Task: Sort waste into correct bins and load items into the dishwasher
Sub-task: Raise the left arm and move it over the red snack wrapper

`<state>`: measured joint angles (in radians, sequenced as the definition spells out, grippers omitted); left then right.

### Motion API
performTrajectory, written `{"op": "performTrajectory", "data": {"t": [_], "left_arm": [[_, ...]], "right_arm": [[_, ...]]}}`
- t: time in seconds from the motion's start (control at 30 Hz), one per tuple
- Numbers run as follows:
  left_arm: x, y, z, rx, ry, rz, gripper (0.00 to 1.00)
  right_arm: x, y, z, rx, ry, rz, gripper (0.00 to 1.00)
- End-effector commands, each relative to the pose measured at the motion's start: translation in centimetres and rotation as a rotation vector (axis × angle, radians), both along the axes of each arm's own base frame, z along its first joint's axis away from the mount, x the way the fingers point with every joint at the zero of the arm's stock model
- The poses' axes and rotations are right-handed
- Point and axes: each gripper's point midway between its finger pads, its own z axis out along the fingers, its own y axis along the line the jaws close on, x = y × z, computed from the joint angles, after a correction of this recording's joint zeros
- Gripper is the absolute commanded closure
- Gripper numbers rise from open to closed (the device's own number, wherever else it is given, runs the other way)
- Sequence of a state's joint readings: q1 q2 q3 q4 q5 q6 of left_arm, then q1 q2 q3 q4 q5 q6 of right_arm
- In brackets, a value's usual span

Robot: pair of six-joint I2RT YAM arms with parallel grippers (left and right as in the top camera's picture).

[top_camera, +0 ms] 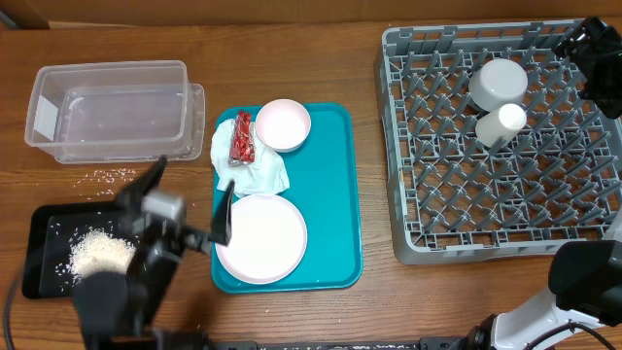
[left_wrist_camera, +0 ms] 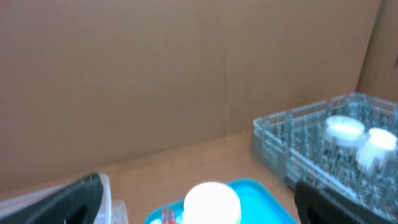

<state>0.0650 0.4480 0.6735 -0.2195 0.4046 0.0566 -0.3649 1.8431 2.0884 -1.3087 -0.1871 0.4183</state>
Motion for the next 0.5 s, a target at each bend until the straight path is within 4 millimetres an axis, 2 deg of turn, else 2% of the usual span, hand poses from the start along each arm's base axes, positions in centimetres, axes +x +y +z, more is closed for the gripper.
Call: {"op": "performTrajectory", "data": {"t": [0.0,0.2,0.33,0.4,0.47], "left_arm": [[3.9,0.4,-0.2,0.099,0.226,-0.001,0.0],[7.6,0.4,-0.7,0.089,0.593,-0.039,0.0],[8.8,-1.5,-0.4,0.085,0.688,-0.188,0.0],[10.1,-0.8,-1.0,0.073,0.742,-0.14,0.0],[11.5,1.6,-2.3,0.042,0.83,0.037,0.0]], "right_arm": [[0.2,0.2,0.4,0.0,-0.015,0.006,0.0],[0.2,0.2,0.4,0.0,-0.015,0.006,0.0],[0.2,0.2,0.4,0.0,-0.015,0.006,0.0],[0.2,0.2,0.4,0.0,-0.015,0.006,0.0],[0.2,0.2,0.4,0.0,-0.015,0.006,0.0]]}}
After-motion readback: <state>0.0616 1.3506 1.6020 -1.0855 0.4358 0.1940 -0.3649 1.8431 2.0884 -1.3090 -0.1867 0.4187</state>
